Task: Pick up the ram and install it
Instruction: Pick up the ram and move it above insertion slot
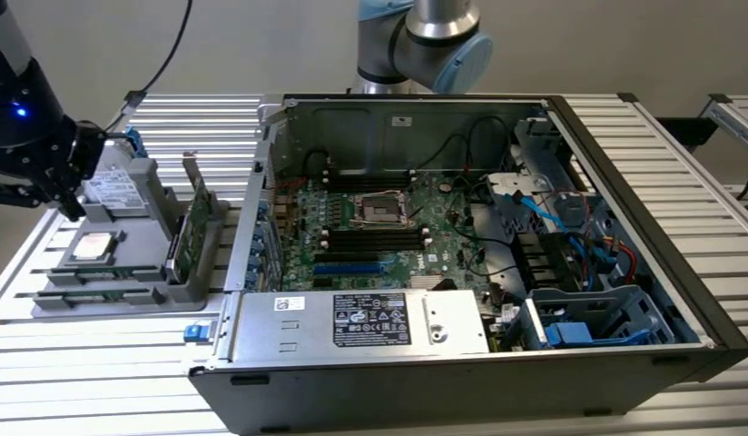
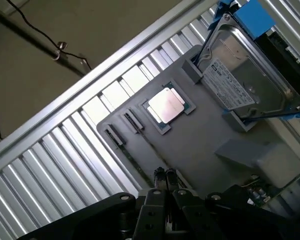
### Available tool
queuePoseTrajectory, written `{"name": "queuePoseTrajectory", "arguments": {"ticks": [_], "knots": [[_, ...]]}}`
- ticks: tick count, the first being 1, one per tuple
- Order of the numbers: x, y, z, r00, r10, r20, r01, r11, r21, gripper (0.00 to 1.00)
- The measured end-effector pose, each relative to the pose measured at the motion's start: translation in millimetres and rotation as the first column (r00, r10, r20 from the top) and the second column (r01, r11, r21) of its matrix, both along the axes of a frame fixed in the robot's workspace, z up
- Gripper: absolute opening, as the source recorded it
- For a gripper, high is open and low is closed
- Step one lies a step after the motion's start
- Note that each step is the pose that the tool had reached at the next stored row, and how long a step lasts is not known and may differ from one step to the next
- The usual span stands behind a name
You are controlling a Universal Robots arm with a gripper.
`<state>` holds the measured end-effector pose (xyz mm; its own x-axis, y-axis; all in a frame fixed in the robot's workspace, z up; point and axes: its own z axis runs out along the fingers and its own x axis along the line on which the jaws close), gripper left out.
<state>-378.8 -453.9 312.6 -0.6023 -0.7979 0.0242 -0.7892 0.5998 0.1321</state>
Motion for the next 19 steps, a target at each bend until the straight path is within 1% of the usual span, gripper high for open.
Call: {"name": "queuePoseTrajectory", "arguments": {"ticks": [2,5,7,9,12,14,17,19], "knots": [[0.0,0.0,-0.5,0.9994,0.035,0.0001,-0.035,0.9994,0.0042,0.10],[0.0,0.0,-1.4,0.9960,0.090,0.0004,-0.090,0.9959,0.0097,0.10],[0.0,0.0,-1.9,0.9919,0.127,0.0007,-0.127,0.9918,0.0130,0.10],[0.1,-0.1,-2.4,0.9867,0.162,0.0010,-0.162,0.9866,0.0148,0.10],[0.0,0.0,-3.2,0.9764,0.216,0.0013,-0.216,0.9763,0.0163,0.10],[0.0,0.0,-3.7,0.9676,0.252,0.0014,-0.252,0.9675,0.0164,0.10],[0.0,0.0,-4.5,0.9525,0.305,0.0013,-0.305,0.9523,0.0163,0.10],[0.0,0.0,-5.3,0.9407,0.339,0.0005,-0.339,0.9406,0.0143,0.10]]}}
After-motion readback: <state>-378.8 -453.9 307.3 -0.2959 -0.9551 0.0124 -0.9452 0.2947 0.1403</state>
